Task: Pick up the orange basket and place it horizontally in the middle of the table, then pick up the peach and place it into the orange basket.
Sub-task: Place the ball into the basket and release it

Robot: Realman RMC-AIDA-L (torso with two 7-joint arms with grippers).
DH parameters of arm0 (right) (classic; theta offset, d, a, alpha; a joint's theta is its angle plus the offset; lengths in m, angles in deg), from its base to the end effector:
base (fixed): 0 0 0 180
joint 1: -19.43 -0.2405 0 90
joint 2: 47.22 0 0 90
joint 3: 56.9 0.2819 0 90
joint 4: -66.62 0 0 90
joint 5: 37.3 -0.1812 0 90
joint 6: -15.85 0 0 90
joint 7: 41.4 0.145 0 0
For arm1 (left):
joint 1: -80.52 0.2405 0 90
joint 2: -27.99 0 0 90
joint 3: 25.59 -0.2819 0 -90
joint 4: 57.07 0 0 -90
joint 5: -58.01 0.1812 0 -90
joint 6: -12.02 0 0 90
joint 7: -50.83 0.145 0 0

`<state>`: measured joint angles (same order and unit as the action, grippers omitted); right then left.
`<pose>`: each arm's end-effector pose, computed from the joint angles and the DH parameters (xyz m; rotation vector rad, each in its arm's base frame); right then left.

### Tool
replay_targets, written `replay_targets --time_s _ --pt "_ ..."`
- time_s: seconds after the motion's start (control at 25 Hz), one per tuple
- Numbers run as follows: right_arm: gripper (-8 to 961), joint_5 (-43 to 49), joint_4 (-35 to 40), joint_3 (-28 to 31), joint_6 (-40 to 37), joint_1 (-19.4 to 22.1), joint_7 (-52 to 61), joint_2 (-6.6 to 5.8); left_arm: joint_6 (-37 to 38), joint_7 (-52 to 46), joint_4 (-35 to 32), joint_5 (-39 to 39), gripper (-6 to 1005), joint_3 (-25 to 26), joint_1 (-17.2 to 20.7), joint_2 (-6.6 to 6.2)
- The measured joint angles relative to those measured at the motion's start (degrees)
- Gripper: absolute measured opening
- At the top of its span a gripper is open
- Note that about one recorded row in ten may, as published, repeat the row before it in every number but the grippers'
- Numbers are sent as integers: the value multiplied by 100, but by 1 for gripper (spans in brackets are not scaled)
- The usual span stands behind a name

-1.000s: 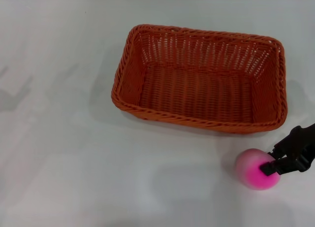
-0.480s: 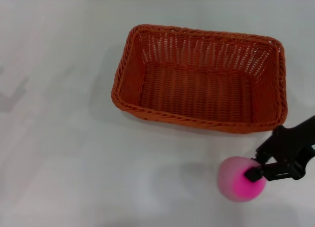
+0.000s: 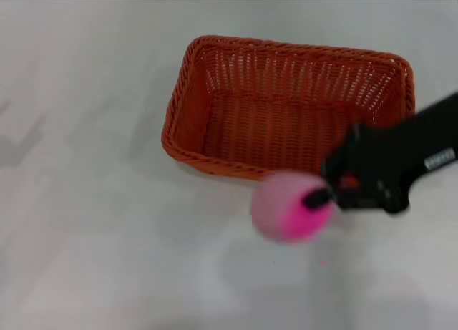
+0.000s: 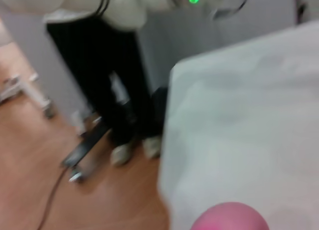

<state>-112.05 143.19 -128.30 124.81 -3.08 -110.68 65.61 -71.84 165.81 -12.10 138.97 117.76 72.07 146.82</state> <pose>0.2050 0.2558 0.0257 2.9351 -0.3879 -0.2493 -0.3394 0.2595 0.0797 -1.9830 -0.5204 -0.8632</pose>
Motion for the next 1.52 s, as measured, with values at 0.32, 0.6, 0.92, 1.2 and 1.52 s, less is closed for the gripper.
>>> replay_targets --time_s 0.32,0.6,0.92,1.2,1.52 --pt "56 476 -179 1149 -671 -207 -541 177 -48 -28 -49 -86 745 1 66 0" --pt "53 901 -560 1066 -1758 -205 -688 203 -106 -36 -33 -93 744 0 74 0" --pt "108 1540 -823 604 -2254 -347 -603 228 -107 -29 -24 -98 744 0 41 -1" --pt "164 1504 -904 624 -2317 -412 -579 233 -102 -10 -40 -99 743 0 40 -9" --pt "402 1491 -935 653 -2338 -404 -597 239 -86 -7 -38 -101 743 0 30 -9"
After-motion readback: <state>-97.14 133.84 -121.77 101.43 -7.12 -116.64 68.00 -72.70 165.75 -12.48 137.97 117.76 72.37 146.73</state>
